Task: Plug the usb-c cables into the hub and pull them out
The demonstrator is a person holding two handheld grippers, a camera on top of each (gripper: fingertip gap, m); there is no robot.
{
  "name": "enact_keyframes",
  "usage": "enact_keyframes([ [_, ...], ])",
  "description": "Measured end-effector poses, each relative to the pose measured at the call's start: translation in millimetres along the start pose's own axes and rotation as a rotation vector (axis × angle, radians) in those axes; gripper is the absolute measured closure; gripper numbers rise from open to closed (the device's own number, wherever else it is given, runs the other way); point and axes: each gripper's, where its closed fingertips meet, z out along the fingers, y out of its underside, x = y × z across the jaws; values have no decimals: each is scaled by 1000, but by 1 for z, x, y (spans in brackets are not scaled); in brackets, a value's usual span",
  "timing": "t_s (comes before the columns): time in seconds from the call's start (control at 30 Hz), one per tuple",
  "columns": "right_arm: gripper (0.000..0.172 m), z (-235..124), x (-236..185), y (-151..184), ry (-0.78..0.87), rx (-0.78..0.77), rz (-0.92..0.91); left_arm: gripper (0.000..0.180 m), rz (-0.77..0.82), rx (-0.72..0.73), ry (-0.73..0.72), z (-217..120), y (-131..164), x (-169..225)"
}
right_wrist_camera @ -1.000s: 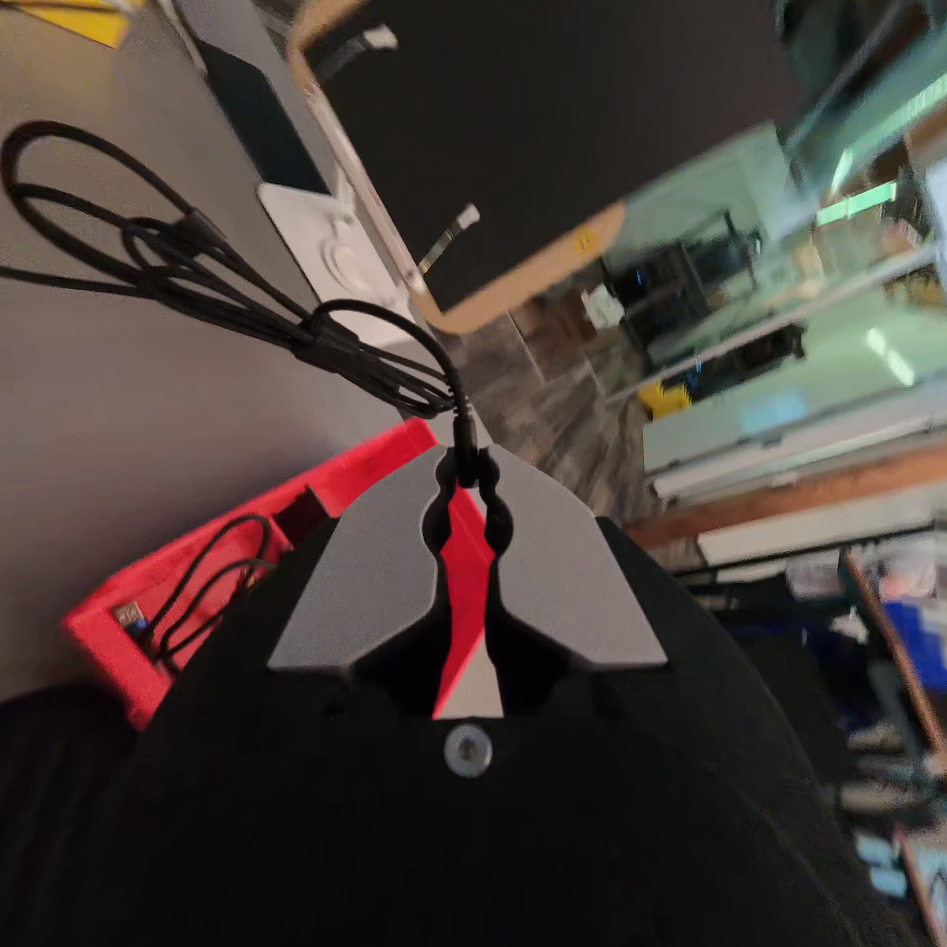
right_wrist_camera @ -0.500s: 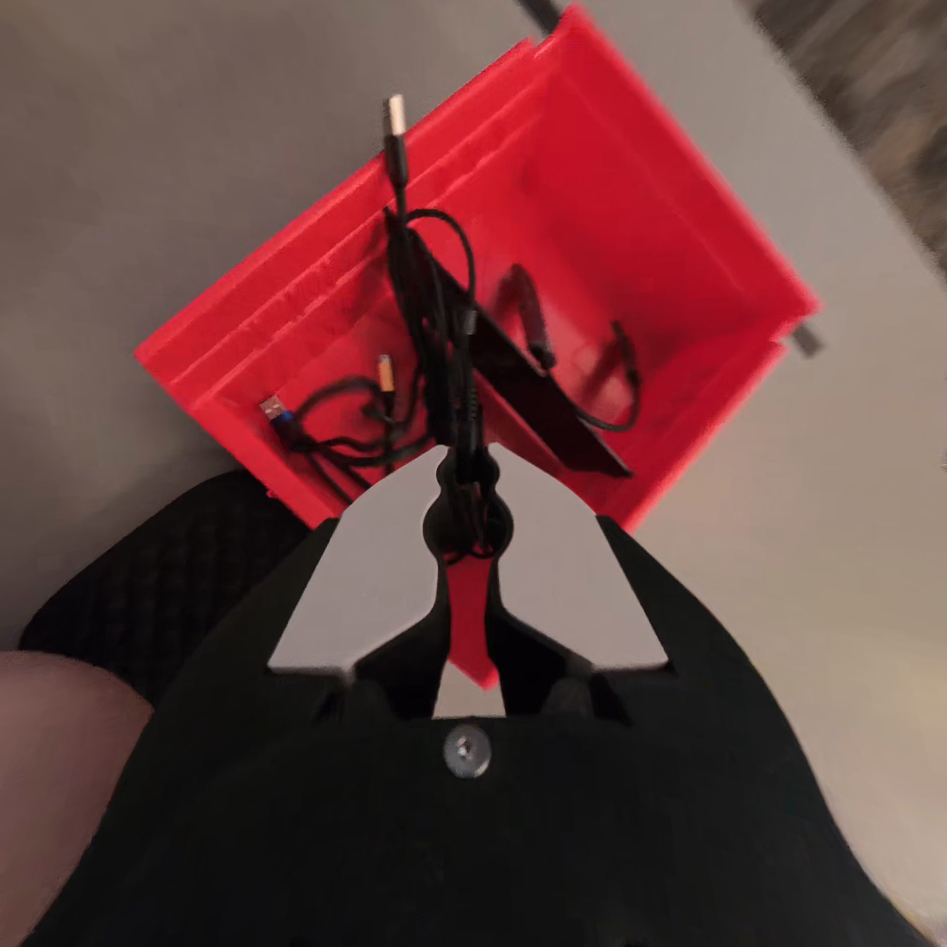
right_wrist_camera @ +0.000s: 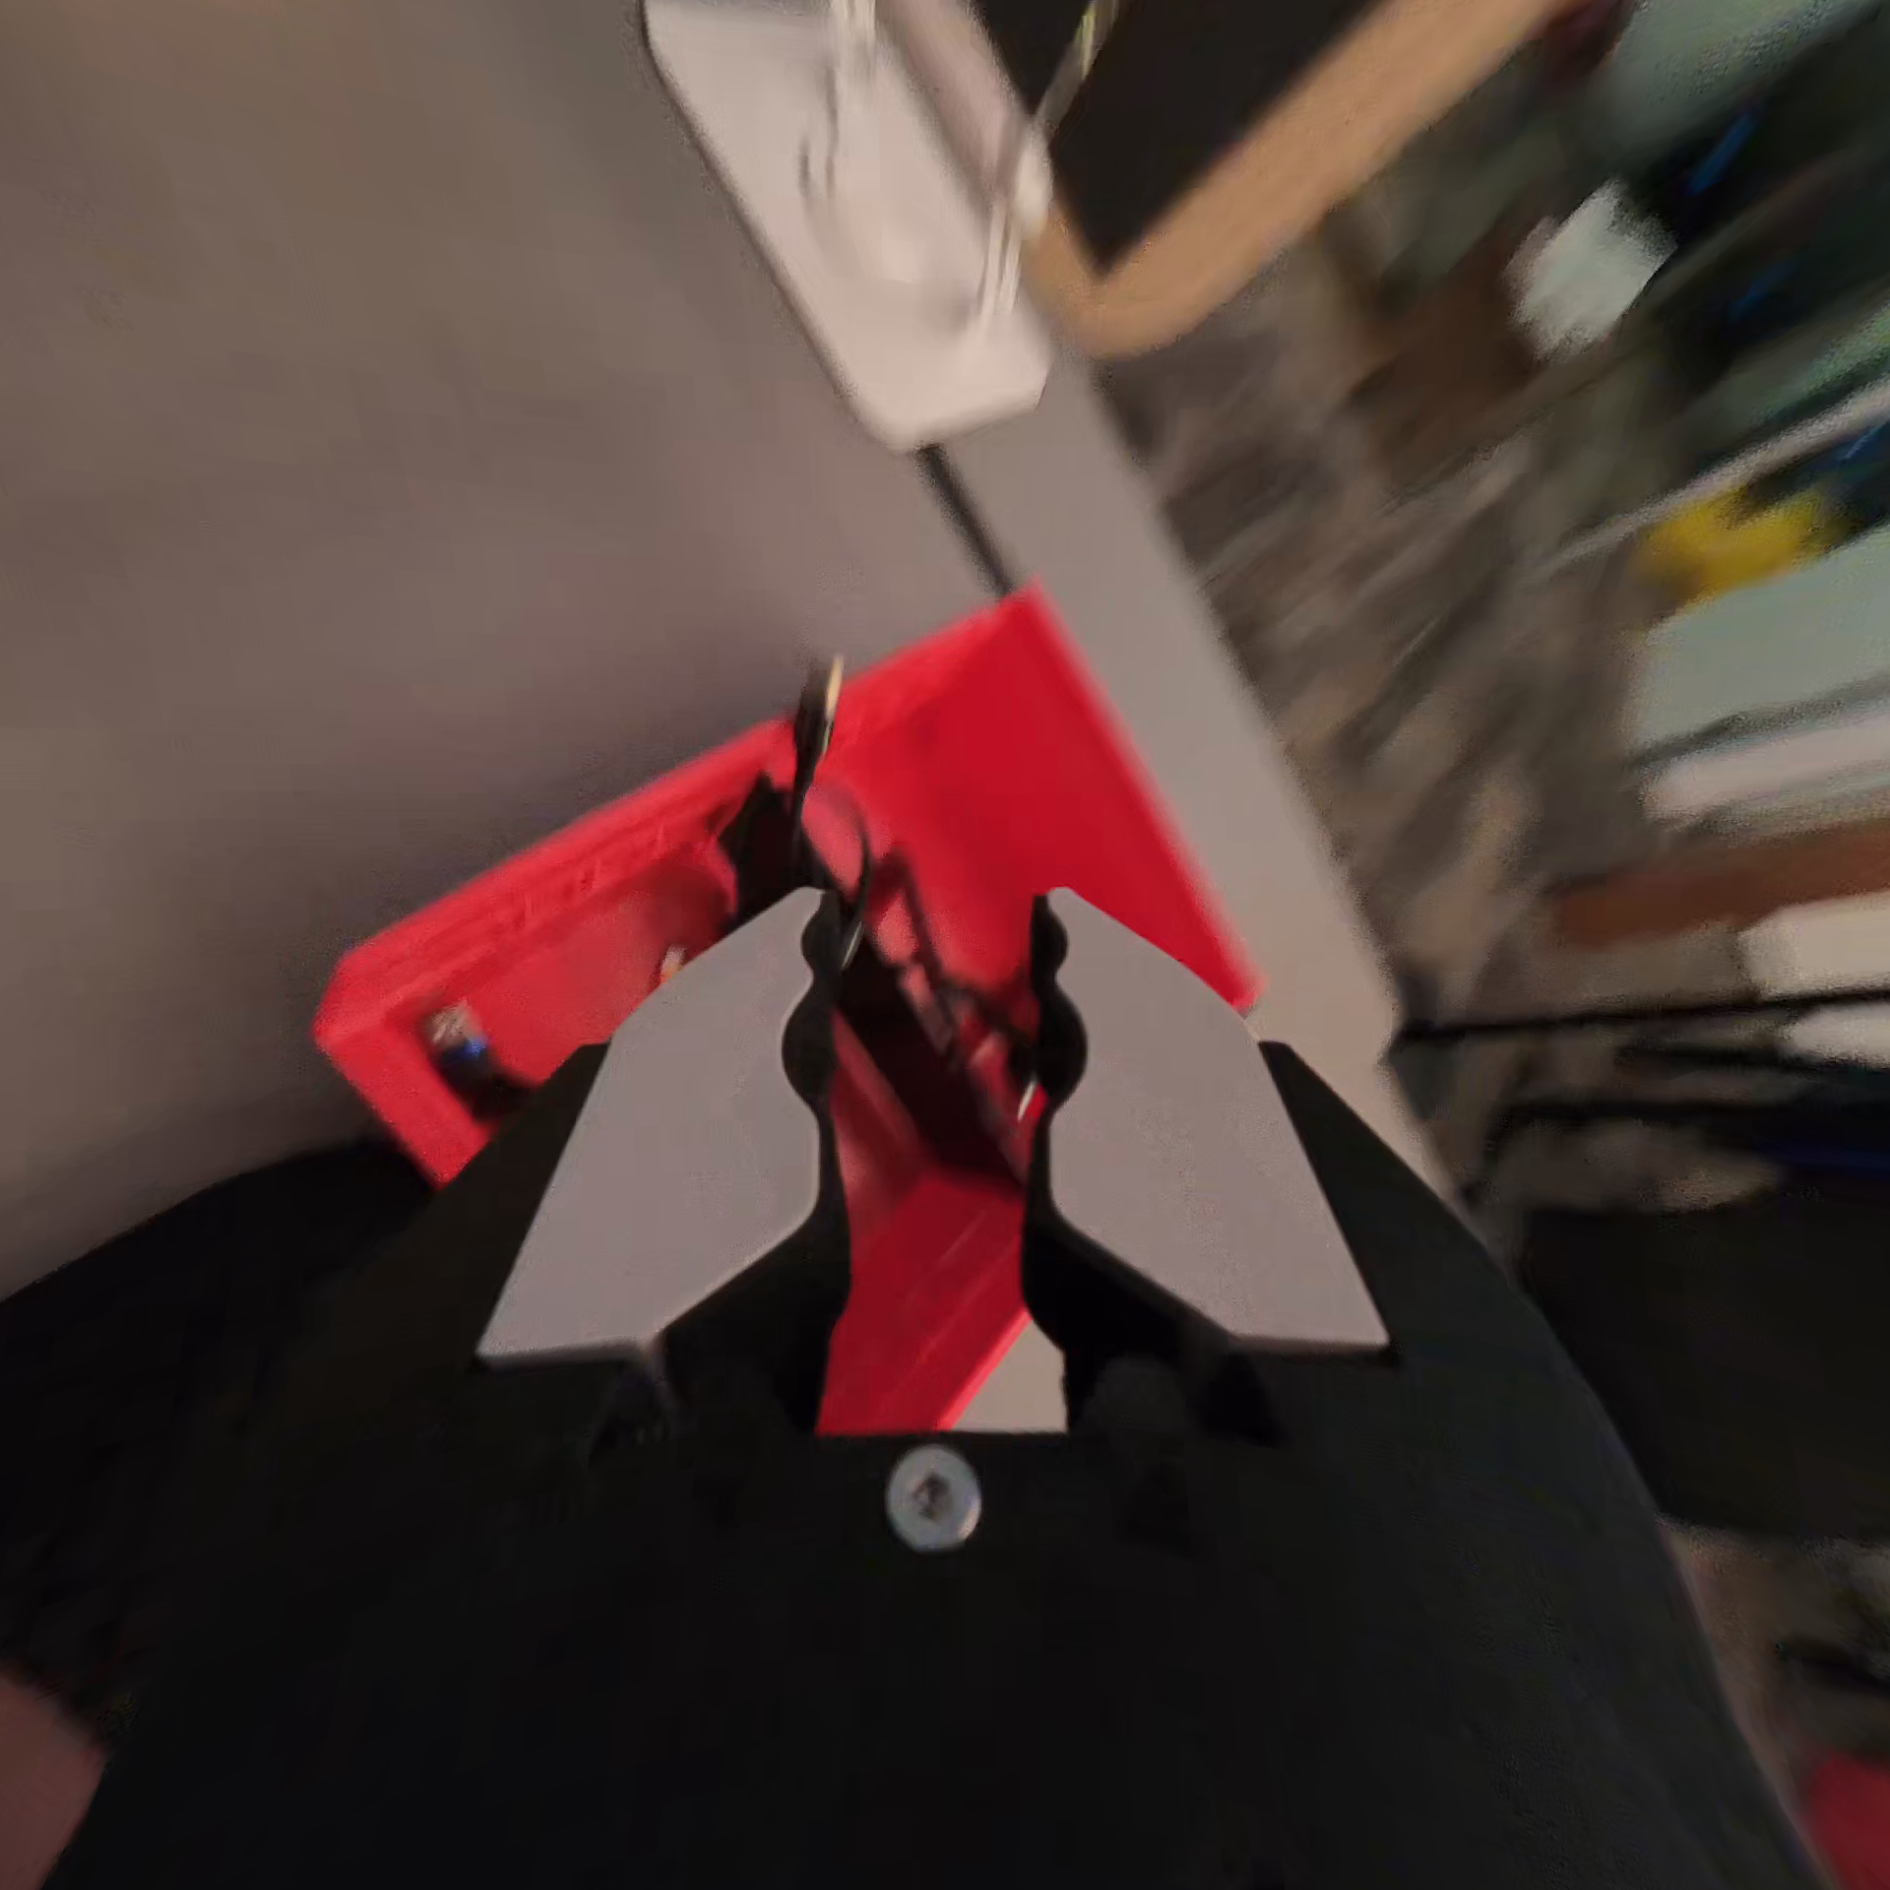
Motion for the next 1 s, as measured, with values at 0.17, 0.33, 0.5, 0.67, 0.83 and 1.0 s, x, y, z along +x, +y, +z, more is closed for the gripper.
enact_keyframes([
  [0.17, 145, -24, -65, -144, 108, 521, -486, 174, 16, 48, 41, 1, -18, 11],
  [0.33, 148, -11, -138, -193, 2, 662, -649, 174, 81, -5, 75, 11, -20, 25],
  [0.5, 151, 1, -157, -200, -24, 631, -667, 174, 101, -6, 110, 19, -24, 36],
  [0.67, 161, 17, -161, -192, 30, 524, -770, 174, 124, -37, 130, 25, -17, 42],
  [0.83, 162, 19, -137, -182, 51, 432, -686, 146, 55, -11, 23, 23, -17, 24],
  [1.0, 162, -6, -45, -148, 235, 375, -437, 138, -74, -3, -30, 2, -5, -3],
])
